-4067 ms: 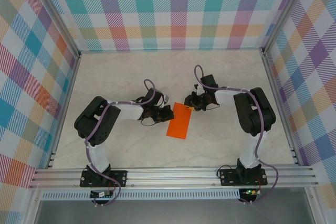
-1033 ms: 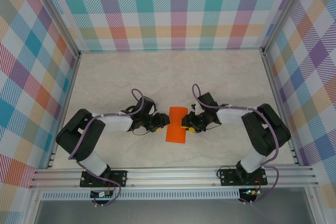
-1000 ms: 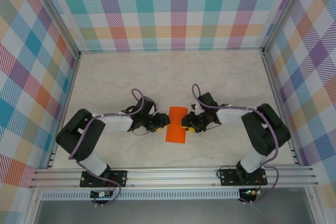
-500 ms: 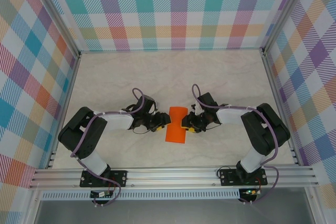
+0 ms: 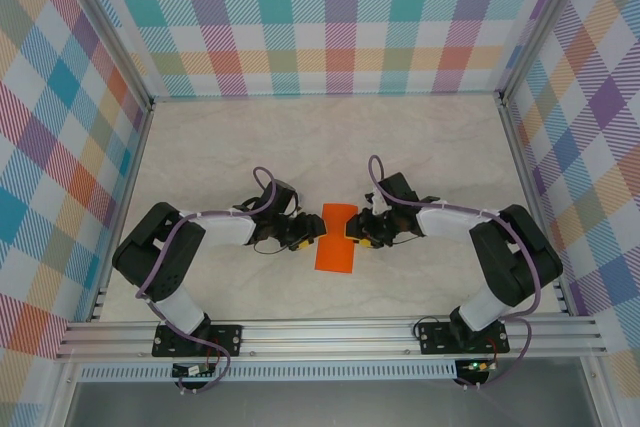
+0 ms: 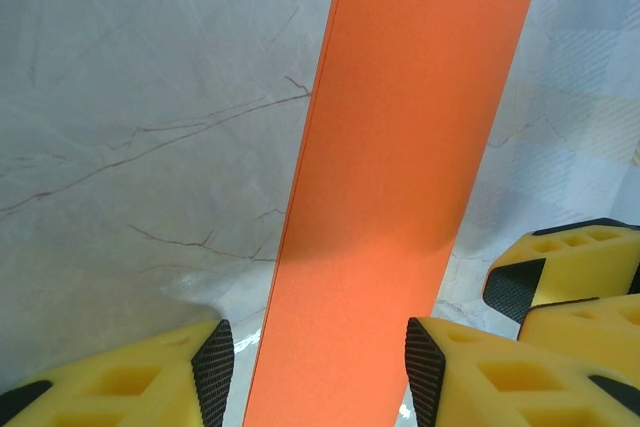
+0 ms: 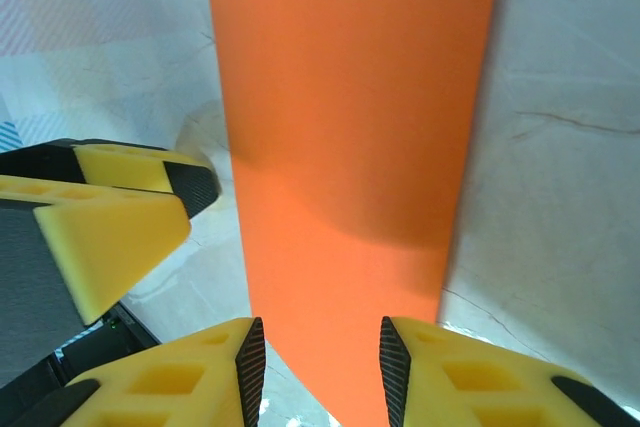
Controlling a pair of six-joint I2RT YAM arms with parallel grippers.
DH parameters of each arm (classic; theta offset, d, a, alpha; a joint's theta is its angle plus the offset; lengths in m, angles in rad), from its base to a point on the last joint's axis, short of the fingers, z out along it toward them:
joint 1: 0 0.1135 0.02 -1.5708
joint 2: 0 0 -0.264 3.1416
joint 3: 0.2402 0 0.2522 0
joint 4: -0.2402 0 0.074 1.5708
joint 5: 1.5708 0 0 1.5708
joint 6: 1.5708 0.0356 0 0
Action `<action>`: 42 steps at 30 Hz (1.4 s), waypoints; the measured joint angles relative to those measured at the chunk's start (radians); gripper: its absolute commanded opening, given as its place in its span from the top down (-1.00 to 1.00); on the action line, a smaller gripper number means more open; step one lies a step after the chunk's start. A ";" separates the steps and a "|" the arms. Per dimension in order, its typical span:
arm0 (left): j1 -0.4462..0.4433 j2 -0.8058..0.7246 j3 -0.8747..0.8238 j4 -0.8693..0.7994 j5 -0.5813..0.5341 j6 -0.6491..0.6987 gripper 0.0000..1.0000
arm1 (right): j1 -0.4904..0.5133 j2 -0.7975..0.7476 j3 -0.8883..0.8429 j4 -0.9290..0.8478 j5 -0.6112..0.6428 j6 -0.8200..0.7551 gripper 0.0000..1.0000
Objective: Fold a paper plane with a square sheet of paper (pick it up from the middle)
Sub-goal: Fold the square sheet of paper in half at the center of the table.
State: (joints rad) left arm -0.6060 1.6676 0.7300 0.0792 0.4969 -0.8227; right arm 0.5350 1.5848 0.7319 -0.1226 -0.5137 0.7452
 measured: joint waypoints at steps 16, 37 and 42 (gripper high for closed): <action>0.000 0.002 0.002 -0.003 0.003 0.002 -0.02 | 0.003 0.082 0.001 0.044 -0.006 0.003 0.27; -0.013 0.034 0.021 0.030 0.035 0.008 0.02 | 0.003 0.081 -0.015 0.068 -0.003 0.003 0.27; -0.015 0.036 0.021 0.033 0.037 0.008 0.02 | 0.003 0.081 -0.017 0.071 -0.003 0.003 0.27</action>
State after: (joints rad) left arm -0.6212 1.7039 0.7509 0.1120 0.5343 -0.8150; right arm 0.5377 1.6657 0.7151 -0.0521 -0.5171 0.7483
